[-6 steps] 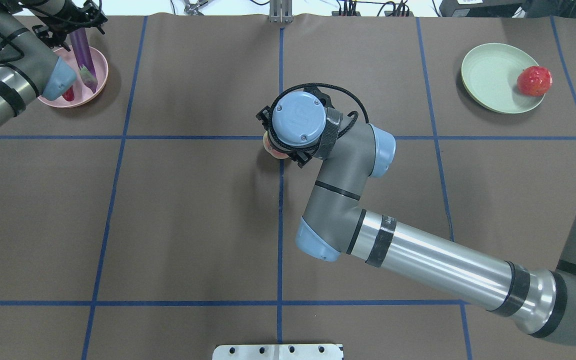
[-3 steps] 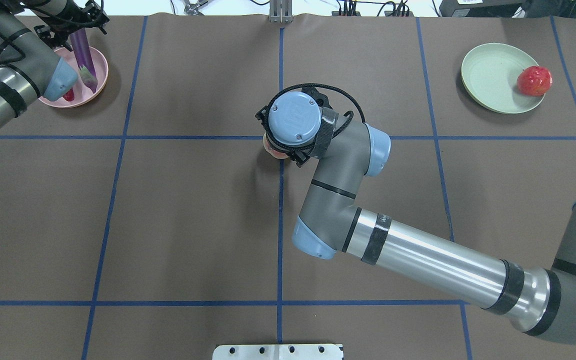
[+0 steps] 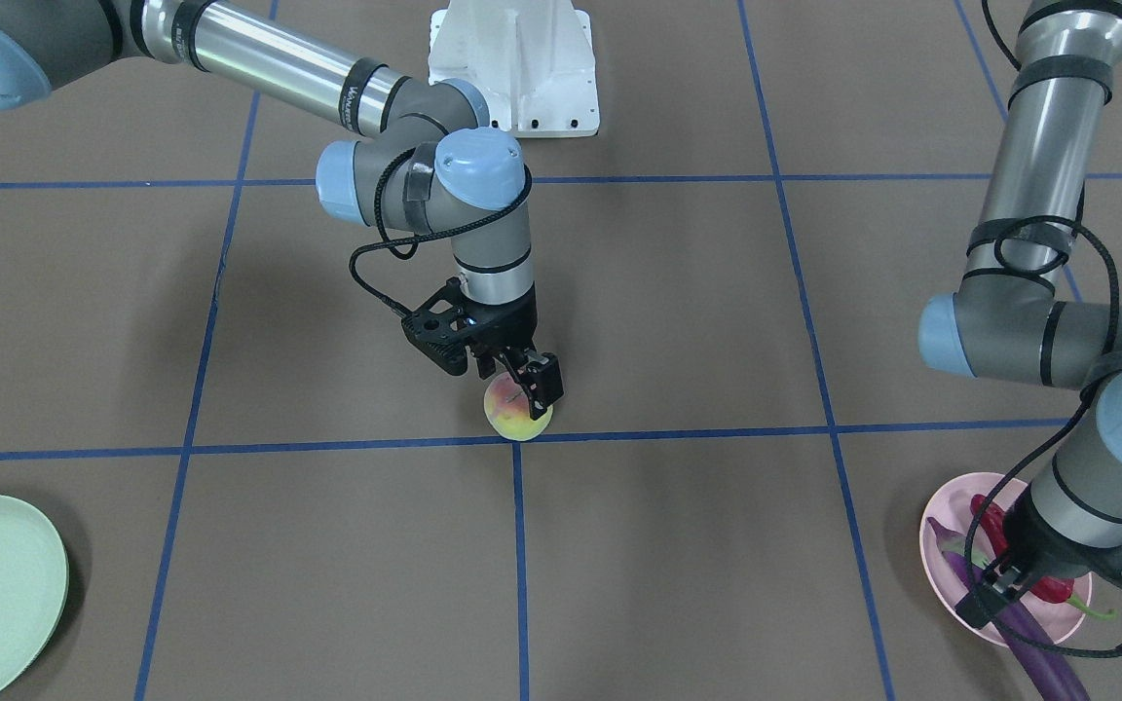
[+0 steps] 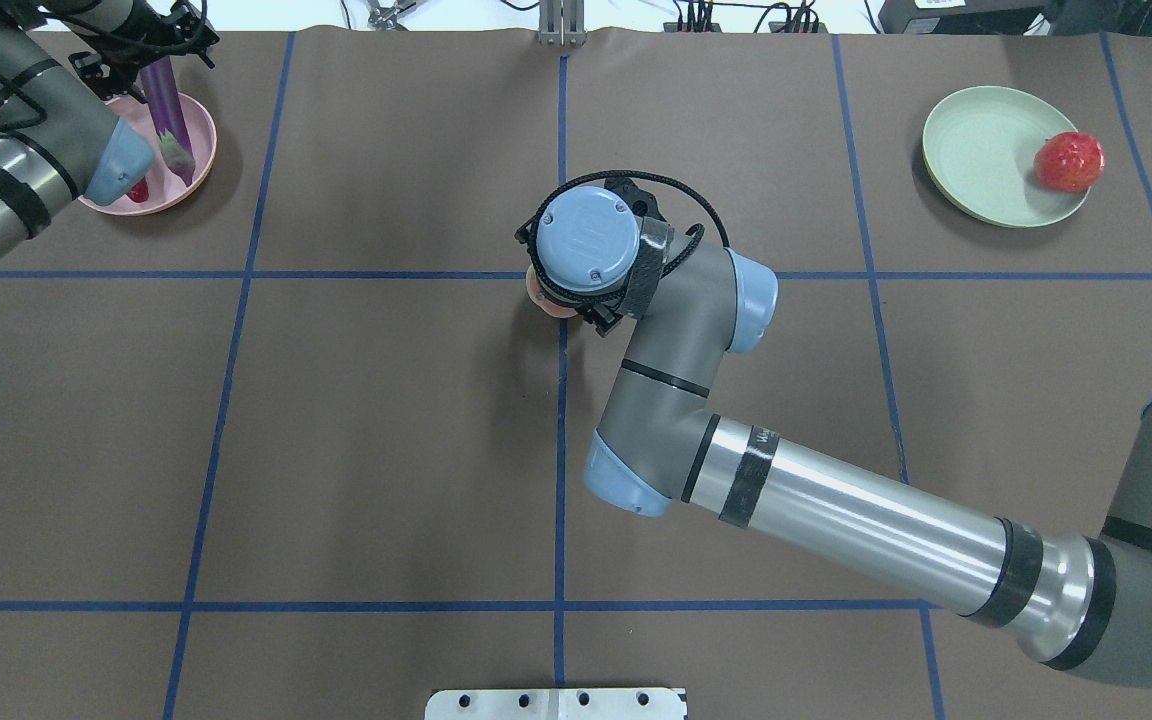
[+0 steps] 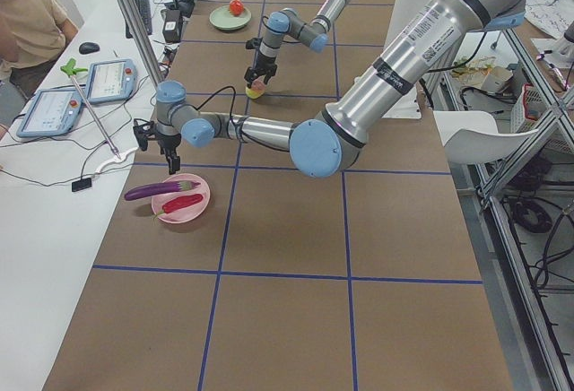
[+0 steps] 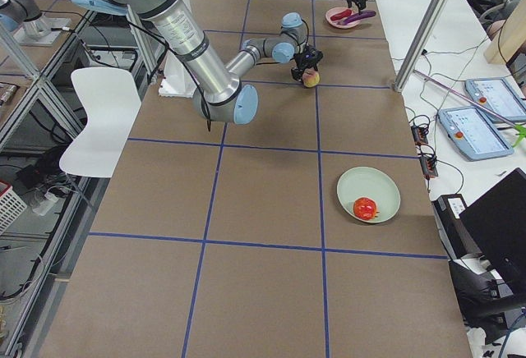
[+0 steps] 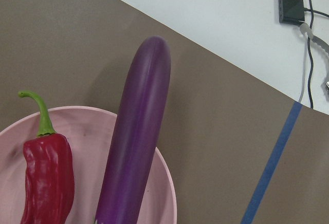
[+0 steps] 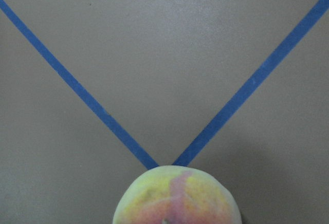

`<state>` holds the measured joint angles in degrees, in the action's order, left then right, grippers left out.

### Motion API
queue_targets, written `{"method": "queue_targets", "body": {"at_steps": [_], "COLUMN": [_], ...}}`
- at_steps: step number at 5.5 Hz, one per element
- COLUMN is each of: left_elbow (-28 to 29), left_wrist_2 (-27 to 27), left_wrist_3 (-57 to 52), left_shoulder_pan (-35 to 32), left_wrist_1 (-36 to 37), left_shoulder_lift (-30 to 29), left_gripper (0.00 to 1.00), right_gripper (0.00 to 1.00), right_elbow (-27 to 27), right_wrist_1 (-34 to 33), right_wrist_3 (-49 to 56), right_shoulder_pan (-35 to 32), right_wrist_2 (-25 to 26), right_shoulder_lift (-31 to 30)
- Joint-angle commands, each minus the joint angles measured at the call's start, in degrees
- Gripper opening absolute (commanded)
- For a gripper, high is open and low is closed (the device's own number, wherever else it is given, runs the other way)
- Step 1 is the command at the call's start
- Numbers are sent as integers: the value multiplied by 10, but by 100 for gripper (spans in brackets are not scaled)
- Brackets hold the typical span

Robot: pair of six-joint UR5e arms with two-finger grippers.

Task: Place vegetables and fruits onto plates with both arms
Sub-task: 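Reach the right gripper down and grasp the peach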

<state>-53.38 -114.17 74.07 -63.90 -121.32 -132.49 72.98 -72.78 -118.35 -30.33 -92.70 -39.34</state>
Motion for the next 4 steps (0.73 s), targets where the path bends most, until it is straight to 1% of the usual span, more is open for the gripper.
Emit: {"method": "queue_targets", "body": {"at_steps": [1,2,3,4], "left_elbow": [-7,-8,-8,-15], "left_wrist_2": [0,0,0,0], "left_wrist_3": [1,2,2,2], "left_shoulder_pan": [0,1,1,2], "left_wrist_1": [-2,-3,-4,-3], "left_shoulder_lift": [8,9,11,13], "left_gripper": [100,100,100,100], "right_gripper": [97,28,0,0], "right_elbow": [-23,-22,-21,-16], "right_wrist_1": [25,26,27,27], "right_wrist_3": [-1,-6,-3,-1], "right_shoulder_pan": [0,0,0,-2], "right_wrist_2": [1,1,1,0], "right_shoulder_lift": [8,9,9,10]}}
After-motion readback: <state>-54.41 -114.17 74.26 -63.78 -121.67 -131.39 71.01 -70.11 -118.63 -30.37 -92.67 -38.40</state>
